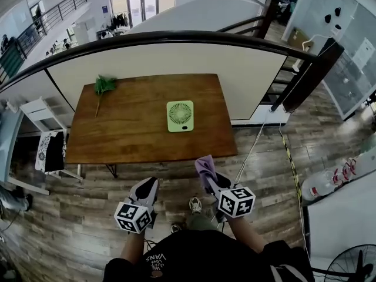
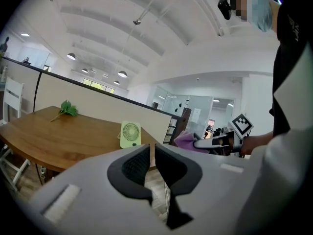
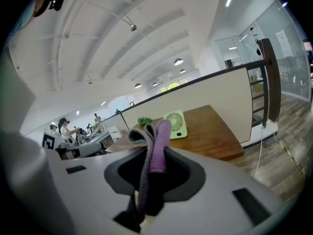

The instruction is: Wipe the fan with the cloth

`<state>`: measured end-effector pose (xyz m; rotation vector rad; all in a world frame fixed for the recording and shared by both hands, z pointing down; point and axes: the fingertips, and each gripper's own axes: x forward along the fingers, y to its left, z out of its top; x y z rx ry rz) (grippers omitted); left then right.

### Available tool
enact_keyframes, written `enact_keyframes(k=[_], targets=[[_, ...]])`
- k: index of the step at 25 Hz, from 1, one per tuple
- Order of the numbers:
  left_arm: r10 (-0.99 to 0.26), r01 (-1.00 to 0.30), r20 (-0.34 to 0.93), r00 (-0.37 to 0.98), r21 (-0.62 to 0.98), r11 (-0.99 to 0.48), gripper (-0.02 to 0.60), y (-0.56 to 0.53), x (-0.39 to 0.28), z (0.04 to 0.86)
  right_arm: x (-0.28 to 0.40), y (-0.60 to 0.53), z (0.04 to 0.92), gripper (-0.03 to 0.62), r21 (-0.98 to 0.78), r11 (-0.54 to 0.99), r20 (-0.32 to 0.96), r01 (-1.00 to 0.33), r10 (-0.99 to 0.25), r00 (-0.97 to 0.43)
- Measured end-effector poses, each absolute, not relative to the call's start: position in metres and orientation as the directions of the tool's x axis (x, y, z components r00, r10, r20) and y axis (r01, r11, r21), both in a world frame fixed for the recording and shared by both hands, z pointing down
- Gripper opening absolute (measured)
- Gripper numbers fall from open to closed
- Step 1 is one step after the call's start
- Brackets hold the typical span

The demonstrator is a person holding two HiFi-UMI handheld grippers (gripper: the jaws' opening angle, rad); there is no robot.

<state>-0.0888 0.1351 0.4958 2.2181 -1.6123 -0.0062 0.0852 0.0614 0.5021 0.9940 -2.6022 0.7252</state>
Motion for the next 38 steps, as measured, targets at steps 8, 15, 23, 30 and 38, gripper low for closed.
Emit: enact_keyframes(k=[8,15,23,30,38], targets=[[-0.925,-0.922,0.223,0.307,0.311,-0.231,0.026,0.06,-0.081,0.496,0.076,-0.009,0.509,0.095,-0.34,0.7,0.43,-0.628,-0.478,-0.766],[-0.941,-0.935,0.232,0.245,0.313,-0.166,0.09,0.016,-0.078,0.504,0.077,-0.057,0.518,0.095,-0.35,0.735,0.438,-0.58,-0.419,-0.795],[-0.95,-0.944,0.258,0.174,0.317,-0.087,0.11,-0.007,-0.091,0.515,0.06,-0.088,0.527,0.095,-0.355,0.78,0.447,-0.515,-0.342,-0.826],[-0.943,-0.935,0.272,0.193,0.343,-0.092,0.126,-0.033,-0.115,0.523,0.04,-0.108,0.526,0.095,-0.347,0.773,0.466,-0.531,-0.349,-0.813],[-0.874,-0.908,0.344,0.343,0.358,-0.216,0.149,-0.081,-0.143,0.549,0.009,-0.13,0.528,0.095,-0.337,0.715,0.493,-0.612,-0.419,-0.762]])
